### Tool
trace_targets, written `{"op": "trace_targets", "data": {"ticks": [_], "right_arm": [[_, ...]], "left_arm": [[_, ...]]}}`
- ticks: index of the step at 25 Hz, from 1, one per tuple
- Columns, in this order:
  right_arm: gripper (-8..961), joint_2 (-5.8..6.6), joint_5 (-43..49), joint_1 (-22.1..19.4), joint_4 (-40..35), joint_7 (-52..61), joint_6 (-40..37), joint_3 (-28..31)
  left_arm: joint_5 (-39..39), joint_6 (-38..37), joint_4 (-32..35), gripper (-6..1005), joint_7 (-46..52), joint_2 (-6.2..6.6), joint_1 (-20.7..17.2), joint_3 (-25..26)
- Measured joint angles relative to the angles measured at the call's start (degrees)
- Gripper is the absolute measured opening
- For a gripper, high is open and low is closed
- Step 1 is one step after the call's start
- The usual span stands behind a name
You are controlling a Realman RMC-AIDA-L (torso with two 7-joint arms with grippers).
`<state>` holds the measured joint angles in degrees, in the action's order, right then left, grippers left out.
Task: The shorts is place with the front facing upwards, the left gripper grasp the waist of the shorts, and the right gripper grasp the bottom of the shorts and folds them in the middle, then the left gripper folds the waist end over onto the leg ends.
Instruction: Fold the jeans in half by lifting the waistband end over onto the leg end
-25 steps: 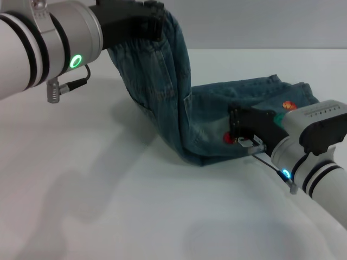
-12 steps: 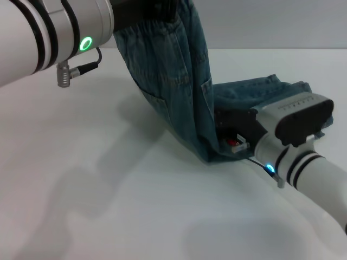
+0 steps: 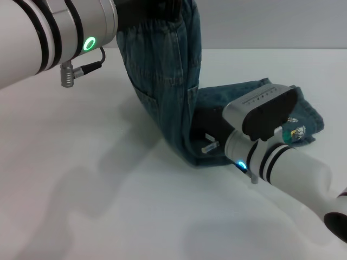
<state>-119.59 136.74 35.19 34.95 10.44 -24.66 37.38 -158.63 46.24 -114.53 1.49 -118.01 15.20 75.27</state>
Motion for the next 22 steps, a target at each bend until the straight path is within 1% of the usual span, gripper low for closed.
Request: {"op": "trace_targets", "data": {"ticks": [6,9,11,13,14,18,22], "right_arm": [[-2,-0.06,0.1,1.9,0.2,2.8,-0.1,-3.5],[-2,-0.11,0.1,2.1,0.1,2.9,-0.4,-4.1],[-2,-0.12,0.0,1.3,-0.8,2.7,-1.4,-3.2],[-2,0.17,0.0,-1.2,-2.4,2.5,-4.9,-0.6],[-2,0.17,0.0,-1.2,-2.4,2.5,-4.9,-0.6],[-1,0.71,0.3,-4.6,-4.1,1.4,-7.4,4.4],[-1,0.81,0.3,-5.7,-6.0,1.2,-9.0,6.3]], "left_arm": [[0.1,-0.2,0.1,46,0.0,-0.03,0.1,-0.7],[0.1,-0.3,0.1,46,0.0,-0.03,0.0,-0.8],[0.1,-0.6,0.1,46,0.0,-0.02,-0.2,-0.8],[0.1,-0.8,0.1,46,0.0,0.01,-0.5,-0.8],[0.1,-0.8,0.1,46,0.0,0.01,-0.5,-0.8],[0.1,-0.8,0.3,45,0.0,0.05,-0.6,-0.8],[0.1,-0.9,0.5,45,0.0,0.02,-0.7,-0.8]]}}
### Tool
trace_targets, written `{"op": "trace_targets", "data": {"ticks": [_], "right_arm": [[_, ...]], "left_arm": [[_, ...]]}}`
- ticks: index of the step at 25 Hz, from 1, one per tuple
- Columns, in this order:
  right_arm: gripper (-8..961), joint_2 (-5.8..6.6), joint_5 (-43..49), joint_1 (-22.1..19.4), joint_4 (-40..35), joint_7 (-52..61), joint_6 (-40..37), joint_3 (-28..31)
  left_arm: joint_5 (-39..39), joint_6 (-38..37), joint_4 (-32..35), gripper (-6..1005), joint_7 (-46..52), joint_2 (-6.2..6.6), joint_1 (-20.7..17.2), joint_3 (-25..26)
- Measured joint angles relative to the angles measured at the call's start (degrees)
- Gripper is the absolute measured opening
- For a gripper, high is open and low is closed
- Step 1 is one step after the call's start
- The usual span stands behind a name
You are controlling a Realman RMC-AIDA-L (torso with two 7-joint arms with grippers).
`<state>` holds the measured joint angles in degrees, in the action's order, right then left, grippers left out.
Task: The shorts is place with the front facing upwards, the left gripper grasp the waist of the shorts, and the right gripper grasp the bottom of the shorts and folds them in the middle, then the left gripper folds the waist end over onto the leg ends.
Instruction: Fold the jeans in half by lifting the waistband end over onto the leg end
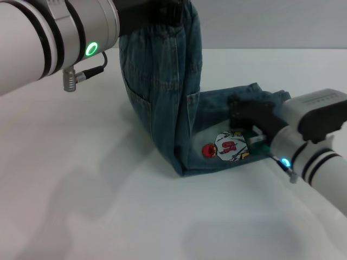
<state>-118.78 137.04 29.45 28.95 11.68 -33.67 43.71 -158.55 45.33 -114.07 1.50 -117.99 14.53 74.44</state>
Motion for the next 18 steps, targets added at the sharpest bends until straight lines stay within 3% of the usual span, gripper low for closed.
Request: {"op": "trace_targets", "data": {"ticks": [6,10,13,16,18], "right_arm": [[-1,0.1,0.0,-3.6,-4.0,-0.5,-9.5,3.6],[-1,0.12,0.0,-5.5,-4.8,-3.2,-11.5,7.5],[-1,0.36,0.0,-8.0,-3.8,-6.1,-12.2,10.5],[-1,1.41,0.0,-13.1,-0.3,-8.5,-14.4,13.5],[-1,1.66,0.0,-14.6,0.9,-9.1,-15.2,14.1]], "left_arm": [[0.0,-0.7,0.1,45,0.1,-0.01,0.0,-0.3],[0.1,-5.5,2.3,51,0.4,-0.03,0.0,-3.7],[2.5,-15.8,8.3,56,0.4,-0.07,0.1,-8.9],[3.1,-17.7,9.7,62,0.3,-0.07,0.3,-9.8],[4.7,-25.1,16.7,65,0.6,-0.18,2.1,-13.8]]}}
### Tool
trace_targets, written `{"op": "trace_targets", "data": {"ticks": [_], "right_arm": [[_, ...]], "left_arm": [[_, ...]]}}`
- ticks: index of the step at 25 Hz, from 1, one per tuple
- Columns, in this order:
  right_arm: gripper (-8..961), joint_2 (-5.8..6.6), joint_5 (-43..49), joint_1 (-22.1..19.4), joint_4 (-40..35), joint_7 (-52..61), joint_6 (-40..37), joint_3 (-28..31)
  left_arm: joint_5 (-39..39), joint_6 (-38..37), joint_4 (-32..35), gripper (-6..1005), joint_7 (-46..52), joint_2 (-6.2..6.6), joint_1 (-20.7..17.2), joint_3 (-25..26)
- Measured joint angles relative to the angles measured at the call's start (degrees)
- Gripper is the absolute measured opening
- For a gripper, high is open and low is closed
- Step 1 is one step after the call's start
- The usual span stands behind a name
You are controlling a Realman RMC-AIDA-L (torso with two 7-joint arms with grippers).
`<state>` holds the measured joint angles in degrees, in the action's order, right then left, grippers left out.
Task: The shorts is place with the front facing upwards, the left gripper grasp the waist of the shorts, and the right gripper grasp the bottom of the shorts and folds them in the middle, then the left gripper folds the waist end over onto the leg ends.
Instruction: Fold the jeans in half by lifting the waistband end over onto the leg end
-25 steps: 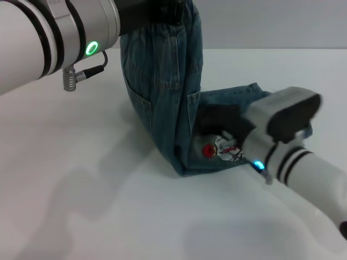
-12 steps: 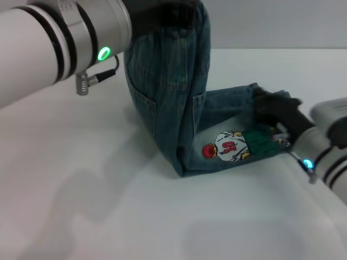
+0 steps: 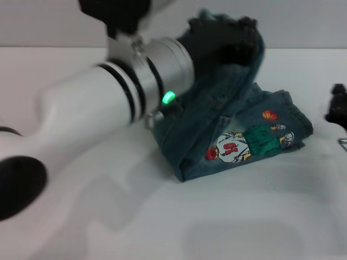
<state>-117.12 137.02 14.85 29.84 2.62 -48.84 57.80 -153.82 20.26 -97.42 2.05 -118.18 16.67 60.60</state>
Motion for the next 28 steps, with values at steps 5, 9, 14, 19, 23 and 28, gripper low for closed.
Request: {"op": "trace_targets", "data": {"ticks": [5,9,14,19,23,28], "right_arm": [[-1,1.69,0.0,-8.6,9.1,-2.6,-2.3,2.5],[-1,0.39,0.3,-15.2,16.7,-12.6,-3.3,6.6],[-1,-0.72,4.9,-17.5,21.1,-15.7,0.3,8.2],[-1,-1.09,6.5,-16.8,22.2,-15.9,3.1,7.6],[-1,-1.17,7.2,-16.5,23.0,-15.9,4.1,7.2],[-1,-1.6,8.7,-16.7,23.1,-15.9,3.5,7.8]], "left_arm": [[1.2,-14.6,10.8,75,-0.6,-0.08,2.3,-7.1],[1.2,-20.6,16.1,82,-0.4,-0.16,4.5,-9.8],[1.3,-23.5,19.1,165,0.0,-0.19,5.6,-10.3],[1.3,-24.5,19.9,318,0.0,-0.21,5.2,-9.6],[1.2,-25.1,20.8,506,-0.1,-0.02,4.6,-9.1],[0.9,-25.7,22.1,701,-0.3,0.05,4.1,-8.9]]}}
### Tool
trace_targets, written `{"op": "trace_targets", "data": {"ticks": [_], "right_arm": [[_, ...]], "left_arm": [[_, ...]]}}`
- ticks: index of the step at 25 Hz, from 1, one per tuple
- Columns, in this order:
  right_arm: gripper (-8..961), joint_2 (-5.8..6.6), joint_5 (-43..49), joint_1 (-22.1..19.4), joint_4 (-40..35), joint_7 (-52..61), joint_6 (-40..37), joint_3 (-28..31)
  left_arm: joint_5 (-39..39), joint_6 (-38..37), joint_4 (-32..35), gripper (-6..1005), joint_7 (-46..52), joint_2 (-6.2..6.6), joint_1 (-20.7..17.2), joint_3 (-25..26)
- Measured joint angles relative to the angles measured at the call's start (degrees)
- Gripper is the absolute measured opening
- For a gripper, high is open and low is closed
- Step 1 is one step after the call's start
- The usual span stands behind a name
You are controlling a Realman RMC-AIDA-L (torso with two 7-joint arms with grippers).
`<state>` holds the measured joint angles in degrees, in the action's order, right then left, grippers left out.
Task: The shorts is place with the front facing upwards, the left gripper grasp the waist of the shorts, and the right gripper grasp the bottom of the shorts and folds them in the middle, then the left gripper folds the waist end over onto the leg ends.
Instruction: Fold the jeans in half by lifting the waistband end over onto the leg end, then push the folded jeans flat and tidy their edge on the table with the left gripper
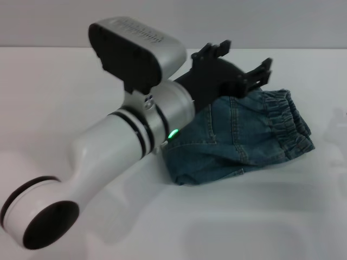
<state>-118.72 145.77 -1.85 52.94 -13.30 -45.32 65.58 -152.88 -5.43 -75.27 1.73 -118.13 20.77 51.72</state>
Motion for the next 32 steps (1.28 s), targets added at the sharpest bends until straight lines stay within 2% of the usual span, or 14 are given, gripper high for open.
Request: {"op": "trace_targets", "data": {"ticks": [1,4,6,7,8,9,10,12,14,18,23,29,32], "right_arm": [[-1,-0.03,-0.1,-0.4,0.0,0.0,-0.1,0.3],[-1,-0.1,-0.2,-1.9,-0.1,0.1,-1.2,0.5],[-1,-0.21,-0.2,-3.1,-0.7,0.2,-2.5,0.6],[-1,-0.26,-0.3,-3.6,-1.2,0.2,-3.3,0.6],[-1,-0.32,-0.5,-4.0,-1.7,0.3,-4.2,0.6],[-1,-0.37,-0.8,-4.4,-2.2,0.3,-4.8,0.5],[-1,-0.39,-1.0,-4.7,-2.5,0.3,-5.1,0.4],[-1,-0.39,-1.2,-5.1,-2.8,0.4,-5.3,0.4],[-1,-0.39,-1.2,-5.5,-3.0,0.4,-5.2,0.4],[-1,-0.38,-1.2,-6.0,-3.6,0.7,-5.3,0.1],[-1,-0.37,-1.3,-7.1,-4.2,1.9,-5.5,0.4],[-1,-0.29,-2.0,-7.3,-5.2,2.9,-6.8,0.3],[-1,-0.24,-2.0,-7.2,-4.9,2.9,-6.8,0.1]], "left_arm": [[0.0,-0.3,0.4,740,0.0,0.02,-0.2,0.1],[0.2,-1.9,1.1,803,0.4,0.15,-4.3,0.3],[0.2,-1.9,1.1,845,0.4,0.15,-4.3,0.3],[-0.1,-7.6,1.1,866,0.1,0.19,-9.6,-1.6],[-0.1,-7.6,1.1,863,0.1,0.19,-9.6,-1.6],[-0.6,-11.3,1.6,860,-0.1,0.29,-11.9,-3.0],[-0.6,-11.3,1.6,857,-0.1,0.29,-11.9,-3.0],[-1.7,-17.7,4.2,835,0.0,0.47,-15.0,-5.3],[-1.7,-20.0,6.3,796,0.2,0.48,-15.2,-6.7],[-1.7,-23.0,13.1,608,0.4,0.32,-13.5,-10.4],[-1.7,-24.8,19.0,499,2.6,0.17,-11.1,-13.3],[-1.8,-25.1,20.7,369,6.3,0.26,-10.0,-14.8],[-1.8,-24.9,21.2,255,6.7,0.17,-9.3,-15.4]]}}
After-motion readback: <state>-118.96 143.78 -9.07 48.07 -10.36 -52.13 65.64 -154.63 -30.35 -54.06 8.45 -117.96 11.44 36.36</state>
